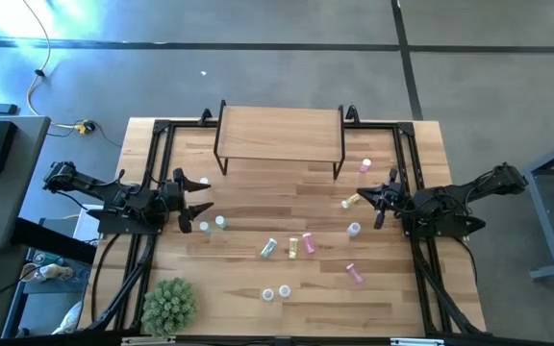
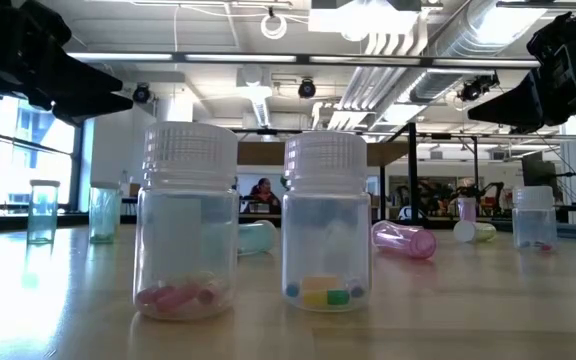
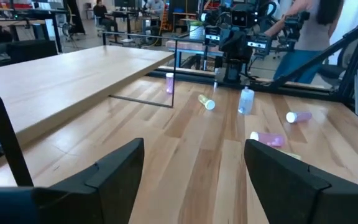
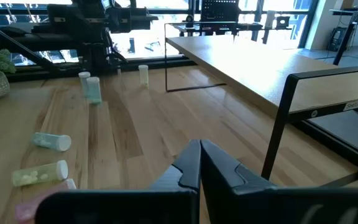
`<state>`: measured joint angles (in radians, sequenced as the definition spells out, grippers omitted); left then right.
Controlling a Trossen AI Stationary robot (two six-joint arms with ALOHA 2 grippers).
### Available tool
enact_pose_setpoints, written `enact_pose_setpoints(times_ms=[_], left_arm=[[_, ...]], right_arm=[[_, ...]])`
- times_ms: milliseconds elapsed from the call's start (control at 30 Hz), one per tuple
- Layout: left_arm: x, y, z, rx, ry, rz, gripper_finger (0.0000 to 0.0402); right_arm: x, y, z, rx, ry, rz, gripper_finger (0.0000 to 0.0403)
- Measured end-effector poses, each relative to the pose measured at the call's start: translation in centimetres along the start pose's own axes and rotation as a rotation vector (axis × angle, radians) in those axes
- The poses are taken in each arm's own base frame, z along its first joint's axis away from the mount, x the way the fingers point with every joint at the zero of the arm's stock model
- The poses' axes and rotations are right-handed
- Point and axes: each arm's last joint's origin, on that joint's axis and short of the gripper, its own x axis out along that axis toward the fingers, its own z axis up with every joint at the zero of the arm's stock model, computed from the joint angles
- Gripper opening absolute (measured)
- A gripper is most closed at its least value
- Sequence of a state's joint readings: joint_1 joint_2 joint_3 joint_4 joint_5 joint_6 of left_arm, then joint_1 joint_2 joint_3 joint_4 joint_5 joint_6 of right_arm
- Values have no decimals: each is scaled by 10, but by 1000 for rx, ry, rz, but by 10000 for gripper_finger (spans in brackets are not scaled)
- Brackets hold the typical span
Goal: Pick and place medicine bottles onto shelf by color
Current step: Put the top left blue pill bottle on the shelf
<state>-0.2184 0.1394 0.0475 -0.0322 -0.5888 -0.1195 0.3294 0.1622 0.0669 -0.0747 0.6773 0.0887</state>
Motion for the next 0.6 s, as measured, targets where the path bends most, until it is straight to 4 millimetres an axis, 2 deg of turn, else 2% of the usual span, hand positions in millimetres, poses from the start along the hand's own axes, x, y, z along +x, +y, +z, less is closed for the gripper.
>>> enact_pose_setpoints(times_ms=[267, 600], left_arm=[[0, 0, 6, -38, -45, -6, 268], [-5, -3, 52, -68, -86, -11, 268]], right_arm=[[0, 0, 0, 0, 0, 0, 0], [0, 0, 0, 0, 0, 0, 0]])
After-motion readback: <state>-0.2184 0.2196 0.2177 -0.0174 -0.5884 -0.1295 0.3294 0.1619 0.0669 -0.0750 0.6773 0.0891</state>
